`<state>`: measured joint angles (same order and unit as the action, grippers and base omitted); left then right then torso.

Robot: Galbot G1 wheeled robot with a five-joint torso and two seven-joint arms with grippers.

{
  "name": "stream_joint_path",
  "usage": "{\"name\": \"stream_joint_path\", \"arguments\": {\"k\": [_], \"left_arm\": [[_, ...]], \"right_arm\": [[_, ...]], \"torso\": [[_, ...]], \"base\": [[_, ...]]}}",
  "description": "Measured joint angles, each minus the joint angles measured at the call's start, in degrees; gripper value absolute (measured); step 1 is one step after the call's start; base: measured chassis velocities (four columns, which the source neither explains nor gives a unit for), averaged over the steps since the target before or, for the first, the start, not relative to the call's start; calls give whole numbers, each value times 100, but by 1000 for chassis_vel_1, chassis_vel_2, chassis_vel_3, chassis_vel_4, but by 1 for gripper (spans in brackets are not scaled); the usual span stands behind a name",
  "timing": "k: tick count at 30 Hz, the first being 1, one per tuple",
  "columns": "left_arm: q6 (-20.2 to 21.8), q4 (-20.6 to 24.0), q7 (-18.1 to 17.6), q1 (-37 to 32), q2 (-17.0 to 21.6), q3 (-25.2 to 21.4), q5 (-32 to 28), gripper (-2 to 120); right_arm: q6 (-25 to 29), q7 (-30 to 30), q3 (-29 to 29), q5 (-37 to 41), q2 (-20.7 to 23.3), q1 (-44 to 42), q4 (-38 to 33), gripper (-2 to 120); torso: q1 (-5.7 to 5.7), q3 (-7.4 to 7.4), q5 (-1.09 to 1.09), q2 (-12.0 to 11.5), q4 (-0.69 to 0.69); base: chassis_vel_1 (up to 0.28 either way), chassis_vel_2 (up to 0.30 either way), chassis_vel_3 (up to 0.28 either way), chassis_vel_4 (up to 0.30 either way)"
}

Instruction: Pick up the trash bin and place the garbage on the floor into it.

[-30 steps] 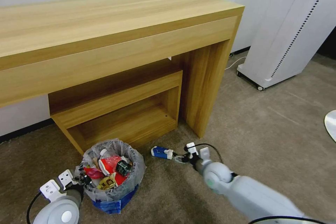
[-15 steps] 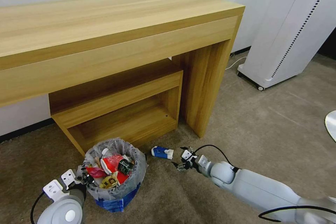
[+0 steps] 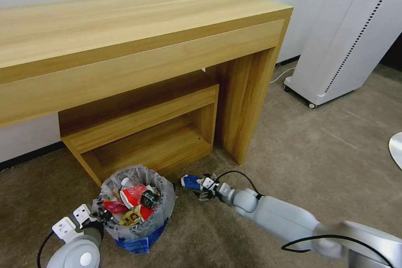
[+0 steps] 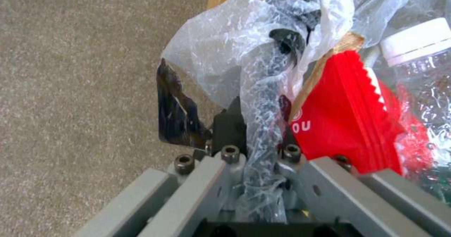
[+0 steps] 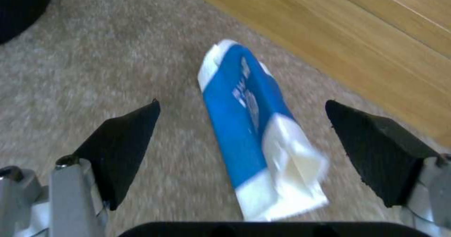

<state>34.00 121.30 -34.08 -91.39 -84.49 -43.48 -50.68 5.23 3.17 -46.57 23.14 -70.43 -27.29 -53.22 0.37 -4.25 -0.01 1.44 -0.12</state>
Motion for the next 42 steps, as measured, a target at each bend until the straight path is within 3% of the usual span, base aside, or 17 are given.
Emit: {"name": "stream_joint_path", "arguments": {"k": [5,11,33,39,42], "left_arm": [[-32,33,35,-63,-6,-26,26,0],[-52,34,40,-79,12,-44,30,0],[-164,-115,69,52,-8,33,72,0],[-164,-166,70,103,5,36,70,0],[-152,-200,71,131,38,42,68,0]], "right_arm": [[76,-36,41,-176,-338,24,554,90],[107,-90,115,-279,-397,24,738,84],[439,-161,221,-154,-310,-119,913,5],[579,9,492,36,-87,-241,636,0],[783,151,913,475,629,-488,-208,0]], "torso": [[0,0,0,0,0],[0,0,0,0,-1],[0,1,2,0,0],[0,0,4,0,1],[0,0,4,0,0]], "base": [[0,0,0,0],[0,0,0,0],[0,0,0,0],[0,0,0,0],[0,0,0,0]]}}
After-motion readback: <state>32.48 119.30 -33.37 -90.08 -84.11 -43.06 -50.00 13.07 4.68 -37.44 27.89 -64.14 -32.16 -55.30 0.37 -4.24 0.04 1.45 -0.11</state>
